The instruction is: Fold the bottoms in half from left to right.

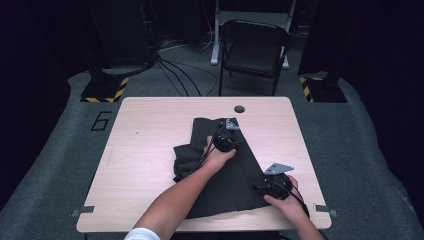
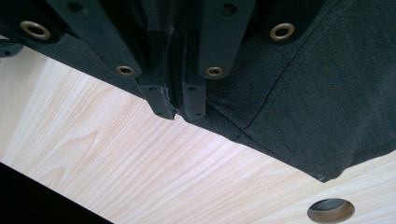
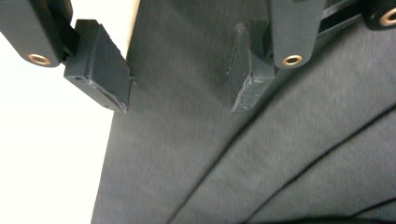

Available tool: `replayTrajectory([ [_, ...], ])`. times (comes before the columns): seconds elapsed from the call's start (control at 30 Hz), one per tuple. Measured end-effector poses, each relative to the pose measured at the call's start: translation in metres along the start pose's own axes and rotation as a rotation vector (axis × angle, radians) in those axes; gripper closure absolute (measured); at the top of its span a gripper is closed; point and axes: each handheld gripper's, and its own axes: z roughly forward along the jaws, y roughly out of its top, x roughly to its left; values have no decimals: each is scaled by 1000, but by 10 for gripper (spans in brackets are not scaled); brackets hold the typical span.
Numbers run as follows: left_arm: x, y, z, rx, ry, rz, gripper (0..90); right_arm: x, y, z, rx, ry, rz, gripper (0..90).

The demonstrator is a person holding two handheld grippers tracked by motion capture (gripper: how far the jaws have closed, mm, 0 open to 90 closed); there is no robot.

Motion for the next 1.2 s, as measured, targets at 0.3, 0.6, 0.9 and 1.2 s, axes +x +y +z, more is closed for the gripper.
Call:
replayTrajectory([
  [0.3, -8, -3, 10, 51, 11, -14, 784, 0, -11, -2, -32, 7, 9, 383],
  [0.6, -11, 8, -24, -35, -30, -13, 588, -1, -11, -2, -42, 11, 23, 367],
  [0.9, 24, -1, -77, -105, 20, -28, 513, -4, -7, -3, -10, 42, 48, 370],
  [1.2, 64, -31, -113, -78, 99, -26, 461, -7, -2, 0, 9, 57, 57, 372],
])
